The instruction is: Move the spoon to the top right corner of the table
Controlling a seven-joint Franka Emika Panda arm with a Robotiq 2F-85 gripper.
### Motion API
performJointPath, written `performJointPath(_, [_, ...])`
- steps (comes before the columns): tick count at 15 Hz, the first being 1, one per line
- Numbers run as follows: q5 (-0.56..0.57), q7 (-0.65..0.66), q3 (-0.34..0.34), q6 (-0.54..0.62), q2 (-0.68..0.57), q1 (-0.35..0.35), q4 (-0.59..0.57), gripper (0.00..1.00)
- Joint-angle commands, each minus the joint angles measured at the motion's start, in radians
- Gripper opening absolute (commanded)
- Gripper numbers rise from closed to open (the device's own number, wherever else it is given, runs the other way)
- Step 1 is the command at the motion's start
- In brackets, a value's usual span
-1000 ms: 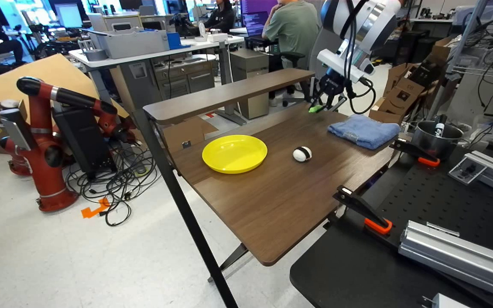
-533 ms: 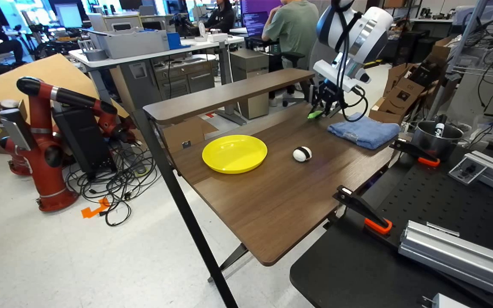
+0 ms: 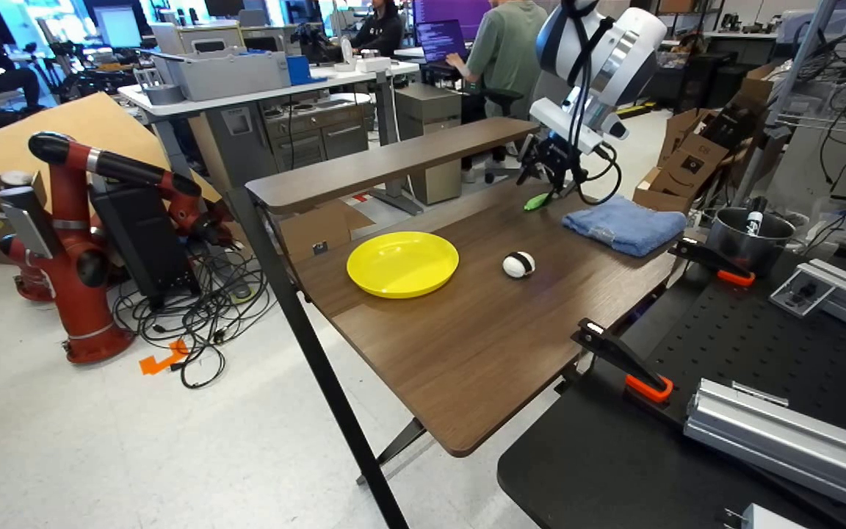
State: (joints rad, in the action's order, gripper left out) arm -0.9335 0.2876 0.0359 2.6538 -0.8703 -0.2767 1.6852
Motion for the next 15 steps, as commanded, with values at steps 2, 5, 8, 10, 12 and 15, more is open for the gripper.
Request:
performJointPath(2, [-0.027,-0.02,-0.008,-0.01,0.049,0.0,0.028,1.0])
performJointPath(5, [-0.046,-0.059,-0.027,-0.015,0.129,-0.013,0.085,1.0])
performJointPath(8, [-0.08,-0.113,-0.044,-0.065,0.247,-0.028,0.179,1.0])
performJointPath(10, [-0.061,-0.074,0.0,-0.062,0.205,0.015,0.125,1.0])
performJointPath(12, [-0.063,-0.079,0.006,-0.07,0.234,0.018,0.147,1.0])
performJointPath(15, [-0.062,-0.078,0.006,-0.07,0.212,0.018,0.14,1.0])
